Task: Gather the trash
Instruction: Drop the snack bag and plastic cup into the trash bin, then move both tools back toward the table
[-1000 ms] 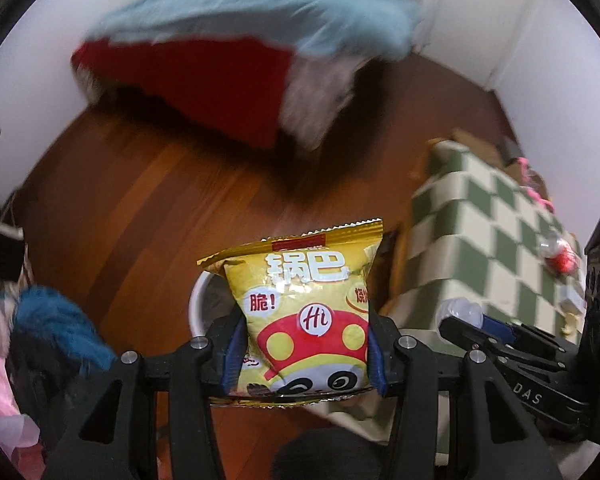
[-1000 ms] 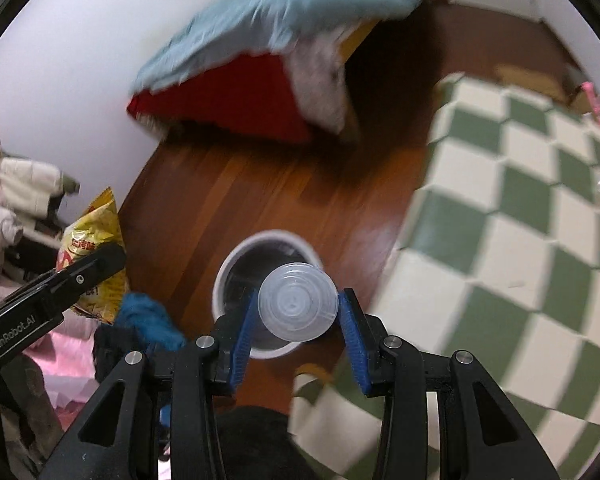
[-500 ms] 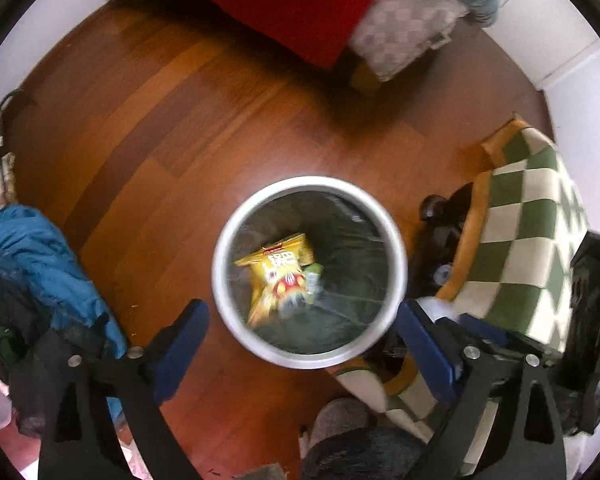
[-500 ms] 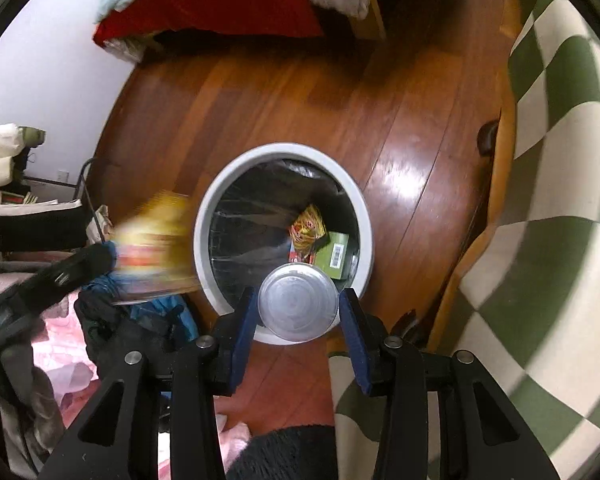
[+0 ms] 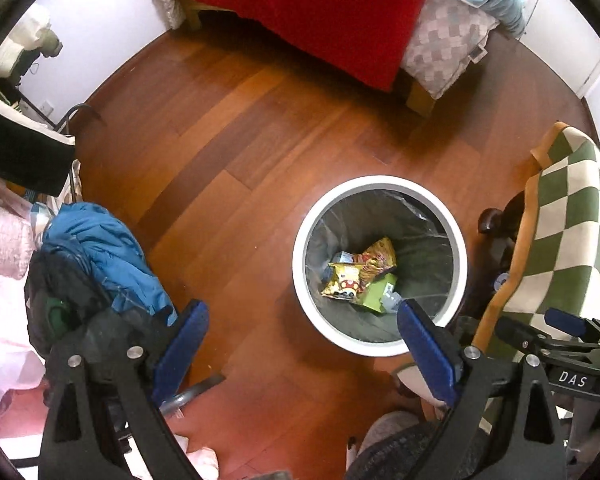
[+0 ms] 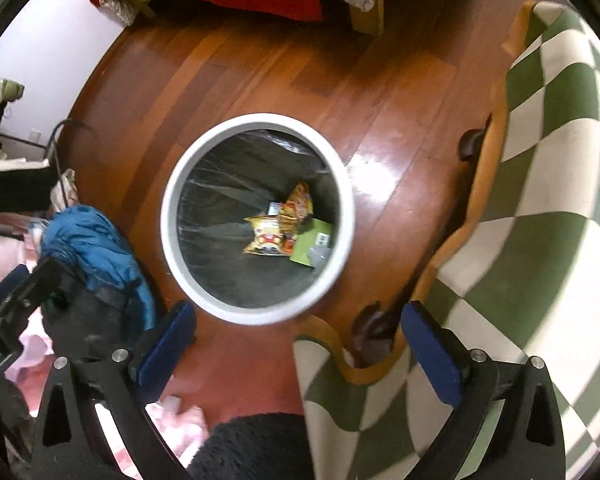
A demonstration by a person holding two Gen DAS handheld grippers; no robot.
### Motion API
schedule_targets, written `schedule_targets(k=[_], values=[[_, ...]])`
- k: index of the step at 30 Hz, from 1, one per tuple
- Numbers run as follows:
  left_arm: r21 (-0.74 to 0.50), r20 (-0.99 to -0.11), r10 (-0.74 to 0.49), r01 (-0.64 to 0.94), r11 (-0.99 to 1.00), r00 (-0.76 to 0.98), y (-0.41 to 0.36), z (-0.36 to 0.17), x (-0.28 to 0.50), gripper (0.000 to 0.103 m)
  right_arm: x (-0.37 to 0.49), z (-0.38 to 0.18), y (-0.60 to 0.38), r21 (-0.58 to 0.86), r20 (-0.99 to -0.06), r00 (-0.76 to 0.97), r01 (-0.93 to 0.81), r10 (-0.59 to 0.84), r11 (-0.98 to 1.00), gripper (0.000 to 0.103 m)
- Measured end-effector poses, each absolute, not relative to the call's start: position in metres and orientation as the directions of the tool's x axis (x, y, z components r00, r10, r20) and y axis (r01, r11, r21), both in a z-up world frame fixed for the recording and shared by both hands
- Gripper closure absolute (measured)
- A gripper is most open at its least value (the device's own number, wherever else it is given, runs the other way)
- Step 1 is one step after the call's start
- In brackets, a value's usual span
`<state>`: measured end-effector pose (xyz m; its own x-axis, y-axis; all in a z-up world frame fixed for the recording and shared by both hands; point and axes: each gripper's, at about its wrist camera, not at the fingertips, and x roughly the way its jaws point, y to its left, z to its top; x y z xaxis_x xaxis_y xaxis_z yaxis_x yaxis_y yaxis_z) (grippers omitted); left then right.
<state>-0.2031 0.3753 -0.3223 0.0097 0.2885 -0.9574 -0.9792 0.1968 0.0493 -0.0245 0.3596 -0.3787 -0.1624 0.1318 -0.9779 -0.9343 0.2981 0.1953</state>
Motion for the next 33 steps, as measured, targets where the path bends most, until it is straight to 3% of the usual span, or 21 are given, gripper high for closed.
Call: schedule_targets(k=[25, 33], values=[[-0.002, -0.864, 0.485, -0.965, 0.264, 0.134, 0.284, -0.198, -0.205, 0.007, -0.038, -0.209, 0.250, 0.230, -0.913, -0.128, -0.946, 0.386, 0.230, 0.000], [0.008, -0.814, 0.552, -0.947, 0.322, 0.181, 0.252, -0.158, -0.185, 0.007, -0.012, -0.148, 0.192, 0.392, -0.821, -0.185, -0.870, 0.540, 0.298, 0.000]])
